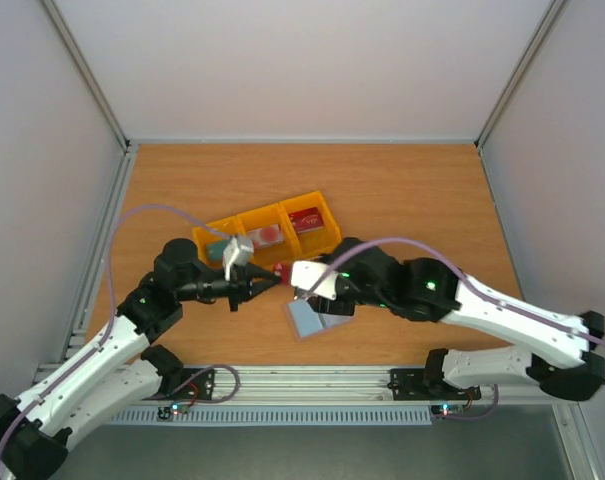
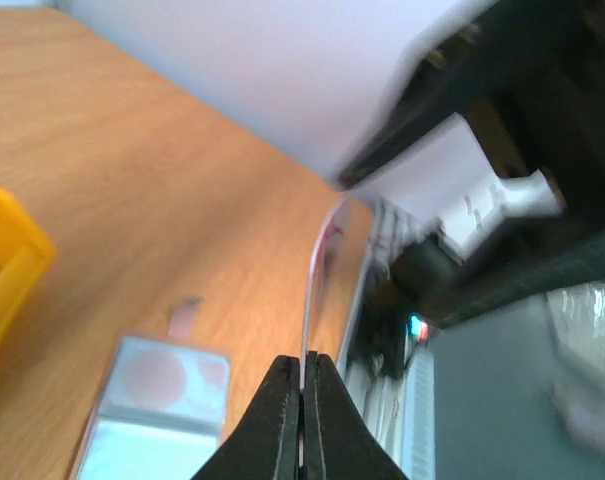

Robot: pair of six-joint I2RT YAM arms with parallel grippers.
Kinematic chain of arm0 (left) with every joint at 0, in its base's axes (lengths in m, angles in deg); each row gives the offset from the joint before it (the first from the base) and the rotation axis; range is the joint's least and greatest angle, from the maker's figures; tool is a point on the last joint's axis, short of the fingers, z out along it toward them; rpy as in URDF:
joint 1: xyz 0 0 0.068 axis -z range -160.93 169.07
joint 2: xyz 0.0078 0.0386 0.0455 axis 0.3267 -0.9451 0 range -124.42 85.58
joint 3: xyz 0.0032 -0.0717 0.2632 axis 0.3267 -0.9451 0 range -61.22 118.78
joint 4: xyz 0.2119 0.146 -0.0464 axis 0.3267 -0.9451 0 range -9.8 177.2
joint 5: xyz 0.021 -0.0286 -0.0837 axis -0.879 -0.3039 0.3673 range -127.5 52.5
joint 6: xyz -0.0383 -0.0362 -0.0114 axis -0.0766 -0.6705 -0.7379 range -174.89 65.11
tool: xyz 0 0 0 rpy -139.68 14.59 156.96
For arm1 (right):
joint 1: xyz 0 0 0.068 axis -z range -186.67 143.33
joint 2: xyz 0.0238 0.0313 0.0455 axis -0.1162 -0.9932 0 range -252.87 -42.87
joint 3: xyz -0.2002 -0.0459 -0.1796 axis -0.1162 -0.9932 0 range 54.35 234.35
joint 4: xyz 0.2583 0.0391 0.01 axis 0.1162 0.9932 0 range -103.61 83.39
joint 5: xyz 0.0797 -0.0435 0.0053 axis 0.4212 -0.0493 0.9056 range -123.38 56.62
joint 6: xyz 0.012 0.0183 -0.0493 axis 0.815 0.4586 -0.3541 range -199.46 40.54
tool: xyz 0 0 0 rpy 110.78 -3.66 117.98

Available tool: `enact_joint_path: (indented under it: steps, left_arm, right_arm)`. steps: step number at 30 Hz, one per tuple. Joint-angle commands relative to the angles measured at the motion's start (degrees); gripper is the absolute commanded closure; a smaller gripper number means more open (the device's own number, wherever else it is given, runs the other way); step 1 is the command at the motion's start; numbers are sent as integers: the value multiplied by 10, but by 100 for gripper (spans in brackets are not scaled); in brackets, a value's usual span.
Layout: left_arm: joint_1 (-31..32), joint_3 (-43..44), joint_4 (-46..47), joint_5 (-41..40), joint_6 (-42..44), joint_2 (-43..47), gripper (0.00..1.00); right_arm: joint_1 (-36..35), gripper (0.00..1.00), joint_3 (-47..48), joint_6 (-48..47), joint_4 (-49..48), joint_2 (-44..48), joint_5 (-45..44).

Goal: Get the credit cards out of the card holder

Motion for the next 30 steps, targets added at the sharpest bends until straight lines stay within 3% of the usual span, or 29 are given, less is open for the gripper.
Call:
enact_joint_path:
  steps: [1, 3, 5, 8, 10, 13, 16, 30]
  left_arm:
    - [-64, -2, 173, -111, -277, 7, 100]
    - [-100, 1, 217, -176, -376, 12, 100]
    - [-133, 15, 199, -236, -462, 15, 100]
    - [-174, 27, 155, -243, -553, 24, 100]
    - [-186, 26, 164, -235, -558, 37, 100]
    - [-195, 21, 195, -223, -549, 63, 100]
    - [-207, 15, 226, -213, -549, 81, 100]
    - [-228, -6, 284, -197, -564, 97, 100]
  right_arm:
    - [-5, 36, -78, -86, -249, 116, -186]
    - [-6, 33, -137, -167, -379, 146, -228]
    - [-7, 30, -202, -294, -541, 146, -222]
    - [-3, 14, -301, -543, -890, 79, -135]
    - [-2, 11, -284, -668, -1064, -12, -124]
    - [2, 12, -231, -752, -1192, -122, -108]
    - [5, 16, -216, -790, -1218, -175, -68]
    - [38, 35, -172, -841, -1190, -237, -60]
